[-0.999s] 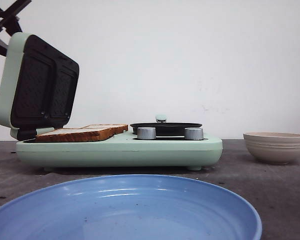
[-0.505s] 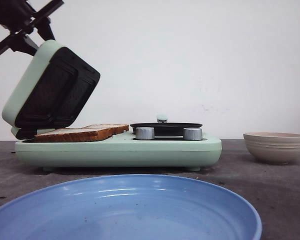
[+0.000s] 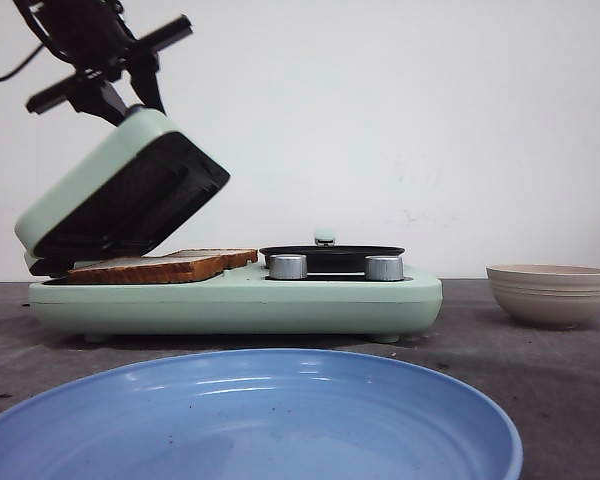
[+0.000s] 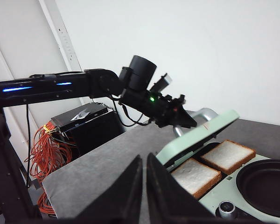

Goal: Make breakfast with bread and shrimp
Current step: 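Swing the lid down over the bread with the left gripper, then release the lid handle and raise the left gripper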

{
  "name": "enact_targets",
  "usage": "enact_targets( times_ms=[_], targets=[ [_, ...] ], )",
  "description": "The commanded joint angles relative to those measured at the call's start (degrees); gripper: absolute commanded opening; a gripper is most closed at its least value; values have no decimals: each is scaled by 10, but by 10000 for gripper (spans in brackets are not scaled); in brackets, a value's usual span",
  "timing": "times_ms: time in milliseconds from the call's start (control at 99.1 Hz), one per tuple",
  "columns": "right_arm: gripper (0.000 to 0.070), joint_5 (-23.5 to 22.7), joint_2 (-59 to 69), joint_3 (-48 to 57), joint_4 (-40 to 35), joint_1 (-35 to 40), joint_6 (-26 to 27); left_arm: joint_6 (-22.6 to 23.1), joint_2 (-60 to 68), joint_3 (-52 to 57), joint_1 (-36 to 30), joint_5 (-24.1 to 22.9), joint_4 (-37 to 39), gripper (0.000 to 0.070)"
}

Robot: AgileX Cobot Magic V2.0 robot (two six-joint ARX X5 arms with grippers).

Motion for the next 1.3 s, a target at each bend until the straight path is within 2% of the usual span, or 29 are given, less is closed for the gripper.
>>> enact_targets(
  times_ms=[0, 131, 222, 303, 414, 464, 706, 777, 858, 908, 969, 1110, 1231, 1292],
  targets=[
    [6, 0, 3, 5, 9, 3, 2, 45, 36, 12, -8, 8, 38, 0],
    [6, 0, 3, 5, 9, 3, 13, 45, 69, 12, -26, 8, 33, 4],
    [6, 0, 3, 5, 9, 3, 16, 45, 87, 12, -33, 8, 25, 58],
    [6, 0, 3, 5, 9, 3, 18, 45, 99, 12, -37, 8, 18, 136],
    [6, -1, 3, 5, 9, 3, 17, 45, 108, 12, -40, 8, 14, 289],
    [6, 0, 3, 5, 9, 3, 17, 43, 108, 12, -40, 8, 13, 326],
    [6, 6, 3, 5, 8, 3, 5, 36, 80, 17, -40, -5, 15, 322],
    [6, 16, 3, 5, 6, 3, -5, 37, 62, 19, -40, -28, 12, 306],
    [6, 38, 3, 5, -2, 3, -15, 41, 36, 19, -40, -76, 7, 296],
    [6, 56, 3, 5, -8, 3, -22, 44, 21, 19, -40, -102, 1, 260],
    [6, 79, 3, 5, -16, 3, -30, 45, -2, 19, -40, -129, -11, 179],
    [6, 118, 3, 5, -29, 3, -53, 71, -52, 19, -40, -134, -58, 3],
    [6, 143, 3, 5, -30, 3, -65, 113, -96, 19, -45, -134, -94, 0],
    [6, 178, 4, 5, -36, 3, -63, 129, -119, 19, -53, -134, -113, 0]
  ],
)
